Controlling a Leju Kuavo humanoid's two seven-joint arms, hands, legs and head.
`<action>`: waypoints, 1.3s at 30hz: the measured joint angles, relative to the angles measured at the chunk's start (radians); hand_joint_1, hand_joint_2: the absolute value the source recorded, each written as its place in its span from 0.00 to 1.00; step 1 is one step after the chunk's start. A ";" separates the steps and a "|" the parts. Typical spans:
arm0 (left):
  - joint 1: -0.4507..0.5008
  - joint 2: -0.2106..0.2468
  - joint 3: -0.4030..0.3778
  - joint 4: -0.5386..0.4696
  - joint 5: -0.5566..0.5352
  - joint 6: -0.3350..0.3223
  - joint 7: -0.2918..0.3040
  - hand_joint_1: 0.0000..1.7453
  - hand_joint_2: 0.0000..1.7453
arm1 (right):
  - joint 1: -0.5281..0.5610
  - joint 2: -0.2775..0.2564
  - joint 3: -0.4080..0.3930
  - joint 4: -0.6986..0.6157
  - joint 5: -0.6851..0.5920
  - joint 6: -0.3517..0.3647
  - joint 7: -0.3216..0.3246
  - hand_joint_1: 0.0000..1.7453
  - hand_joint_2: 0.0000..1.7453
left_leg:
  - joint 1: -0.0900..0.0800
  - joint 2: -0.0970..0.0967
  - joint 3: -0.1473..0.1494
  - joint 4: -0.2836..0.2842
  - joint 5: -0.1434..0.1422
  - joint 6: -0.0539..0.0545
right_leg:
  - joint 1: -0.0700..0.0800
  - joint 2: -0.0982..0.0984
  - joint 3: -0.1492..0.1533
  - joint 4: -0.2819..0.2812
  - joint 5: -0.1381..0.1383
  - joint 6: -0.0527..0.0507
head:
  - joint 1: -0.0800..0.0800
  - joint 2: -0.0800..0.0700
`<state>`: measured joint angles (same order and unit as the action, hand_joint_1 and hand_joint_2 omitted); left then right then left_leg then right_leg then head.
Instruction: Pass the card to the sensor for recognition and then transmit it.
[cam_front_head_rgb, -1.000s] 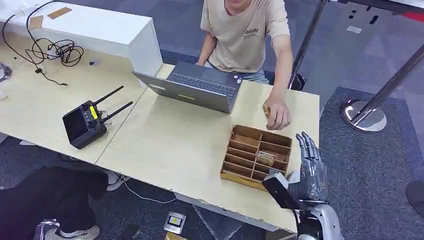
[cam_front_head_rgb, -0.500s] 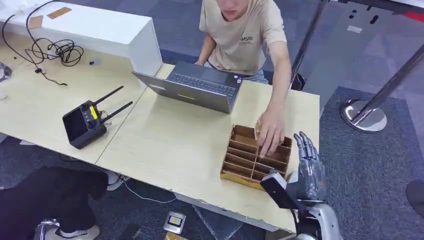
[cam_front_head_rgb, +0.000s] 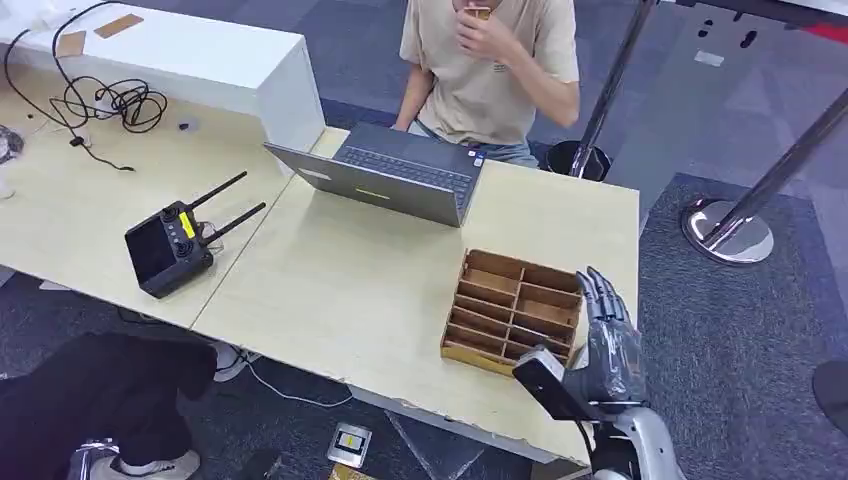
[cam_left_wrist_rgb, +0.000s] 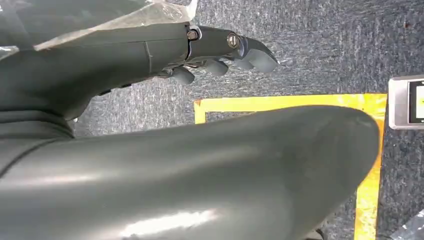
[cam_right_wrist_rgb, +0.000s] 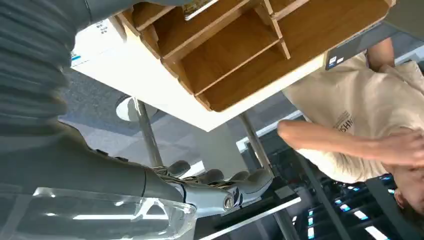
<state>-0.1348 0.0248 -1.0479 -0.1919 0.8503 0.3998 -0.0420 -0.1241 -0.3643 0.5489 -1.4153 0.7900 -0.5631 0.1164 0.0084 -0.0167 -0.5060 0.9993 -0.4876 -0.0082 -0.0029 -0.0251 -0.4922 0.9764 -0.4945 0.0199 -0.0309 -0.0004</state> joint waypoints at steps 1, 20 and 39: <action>0.000 0.000 0.000 0.000 0.000 0.000 0.000 0.00 0.00 | 0.000 -0.001 0.001 0.000 0.000 0.003 0.001 0.00 1.00 | 0.000 0.000 0.000 0.000 0.000 0.000 | 0.000 0.000 0.000 0.000 0.000 0.000 | 0.000 0.000; -0.001 0.000 0.000 0.000 0.000 0.000 0.000 0.00 0.00 | 0.000 -0.014 0.022 -0.001 0.000 0.006 0.018 0.84 1.00 | 0.000 0.000 0.000 0.000 0.000 0.000 | 0.000 0.000 0.000 0.000 0.000 0.000 | 0.000 0.000; -0.001 0.000 0.000 0.000 0.000 0.000 0.000 0.00 0.00 | 0.001 -0.018 0.022 -0.001 0.000 0.003 0.019 0.40 1.00 | 0.000 0.000 0.000 0.000 0.000 0.000 | 0.000 0.000 0.000 0.000 0.000 0.000 | 0.000 0.000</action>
<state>-0.1363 0.0248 -1.0479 -0.1919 0.8499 0.3998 -0.0420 -0.1230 -0.3819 0.5711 -1.4160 0.7900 -0.5600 0.1358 0.0084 -0.0166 -0.5058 0.9994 -0.4876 -0.0081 -0.0029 -0.0251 -0.4921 0.9764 -0.4944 0.0199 -0.0309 -0.0004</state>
